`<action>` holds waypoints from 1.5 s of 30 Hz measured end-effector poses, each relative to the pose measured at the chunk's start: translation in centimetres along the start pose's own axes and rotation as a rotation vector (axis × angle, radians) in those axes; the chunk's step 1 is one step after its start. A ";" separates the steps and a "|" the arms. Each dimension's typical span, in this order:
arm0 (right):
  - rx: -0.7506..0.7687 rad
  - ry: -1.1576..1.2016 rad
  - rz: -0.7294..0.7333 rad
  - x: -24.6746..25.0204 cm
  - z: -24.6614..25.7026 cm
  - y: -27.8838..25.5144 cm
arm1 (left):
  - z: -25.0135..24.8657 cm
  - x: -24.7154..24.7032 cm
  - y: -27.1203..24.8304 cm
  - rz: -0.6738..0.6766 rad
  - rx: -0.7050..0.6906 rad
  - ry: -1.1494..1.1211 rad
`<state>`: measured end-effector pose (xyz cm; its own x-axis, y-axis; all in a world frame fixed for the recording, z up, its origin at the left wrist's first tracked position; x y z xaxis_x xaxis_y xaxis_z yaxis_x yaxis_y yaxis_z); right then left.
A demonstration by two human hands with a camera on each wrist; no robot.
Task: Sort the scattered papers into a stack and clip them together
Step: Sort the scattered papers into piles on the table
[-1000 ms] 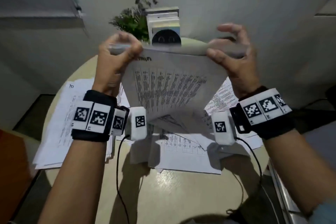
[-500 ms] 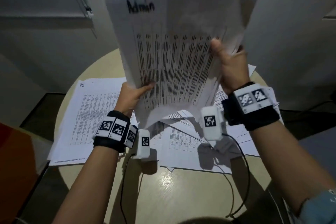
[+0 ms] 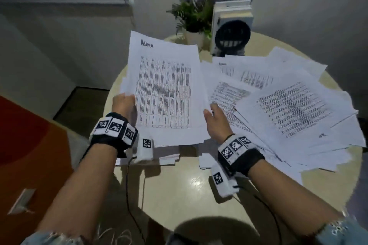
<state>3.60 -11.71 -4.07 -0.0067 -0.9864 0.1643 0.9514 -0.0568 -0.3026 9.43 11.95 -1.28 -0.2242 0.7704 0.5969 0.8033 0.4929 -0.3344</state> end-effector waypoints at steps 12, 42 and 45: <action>-0.189 -0.418 0.053 -8.2 -4.2 1.8 | 9.5 2.4 6.6 0.085 0.219 0.521; -0.339 -0.300 0.009 -14.6 -4.9 -1.9 | 9.2 -0.8 4.9 0.208 0.238 0.489; -0.315 -0.228 0.056 -12.1 -4.3 -0.8 | 8.4 -0.6 4.3 0.169 0.246 0.608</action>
<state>1.57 -0.35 -9.80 0.1449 -0.9316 0.3334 0.8068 -0.0838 -0.5848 8.42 17.05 -9.19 0.3016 0.5162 0.8016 0.6349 0.5185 -0.5728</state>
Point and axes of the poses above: each hand's wrist, its own y-axis towards the middle knuckle, its own x-axis out of the back of the hand, z = x × y, the point moved 1 cm from there along y, towards the middle knuckle, and after that the axes turned 15 degrees about y, right-handed, at the moved point
